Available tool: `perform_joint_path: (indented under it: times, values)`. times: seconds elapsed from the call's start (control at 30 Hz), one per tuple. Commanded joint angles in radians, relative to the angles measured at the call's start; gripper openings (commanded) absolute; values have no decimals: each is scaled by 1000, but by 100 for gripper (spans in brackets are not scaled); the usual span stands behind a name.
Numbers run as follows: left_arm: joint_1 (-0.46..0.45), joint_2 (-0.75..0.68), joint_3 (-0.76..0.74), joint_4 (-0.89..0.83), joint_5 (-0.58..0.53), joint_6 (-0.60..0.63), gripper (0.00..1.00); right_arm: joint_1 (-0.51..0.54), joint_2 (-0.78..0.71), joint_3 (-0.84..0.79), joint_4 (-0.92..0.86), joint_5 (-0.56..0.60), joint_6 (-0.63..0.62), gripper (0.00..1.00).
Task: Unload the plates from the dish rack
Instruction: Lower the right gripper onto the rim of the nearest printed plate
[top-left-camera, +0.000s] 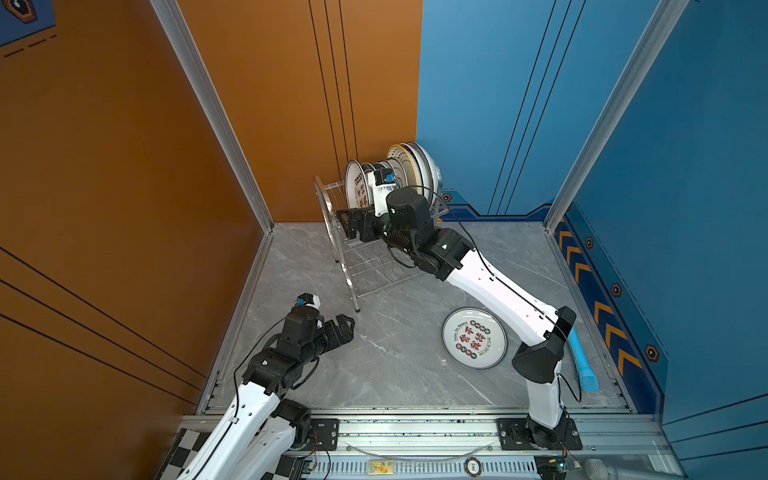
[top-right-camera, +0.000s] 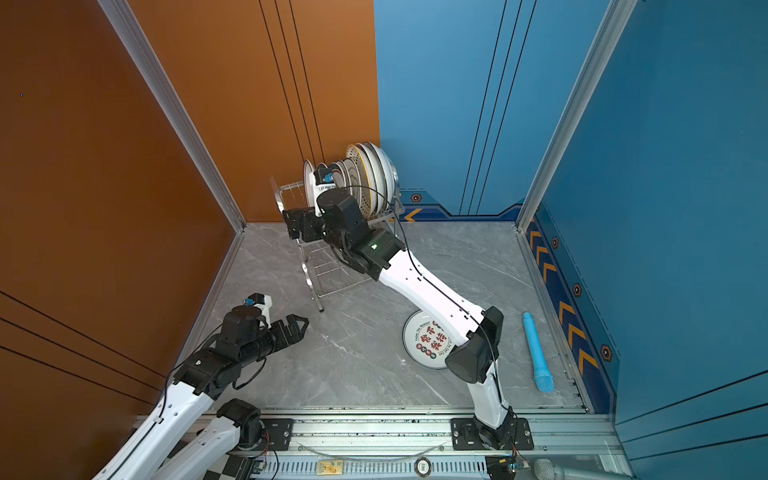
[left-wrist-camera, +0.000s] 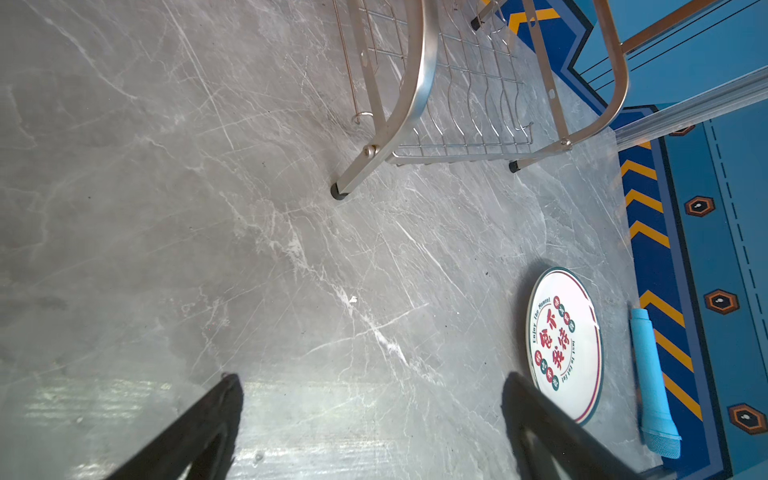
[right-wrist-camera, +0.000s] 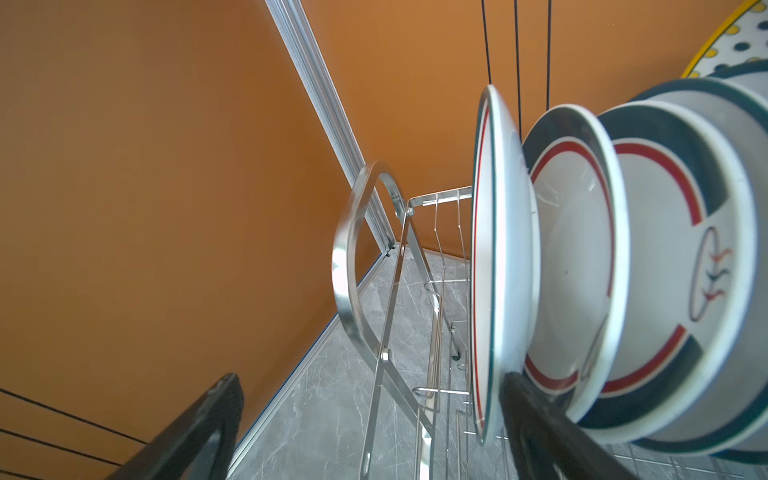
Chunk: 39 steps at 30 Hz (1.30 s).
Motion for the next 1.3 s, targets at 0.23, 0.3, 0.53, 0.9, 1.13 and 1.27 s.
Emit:
perform_joint_path:
  times: [0.23,0.3,0.53,0.9,1.13,1.27]
  values:
    - [6,-2,14,-43,-11,30,98,-25,79,114,-38,72,-32,84]
    - [6,-3,17,-44,-11,29,98,-21,120,144,-55,91,-45,80]
    - [6,-9,23,-52,-18,16,98,-2,182,194,-64,251,-121,68]
    - [7,4,70,-155,-129,-57,98,14,229,205,-33,428,-177,46]
    - [6,40,100,-183,-155,-126,98,30,237,205,-9,493,-223,36]
    - [13,26,108,-185,-142,-136,98,36,239,205,9,506,-238,31]
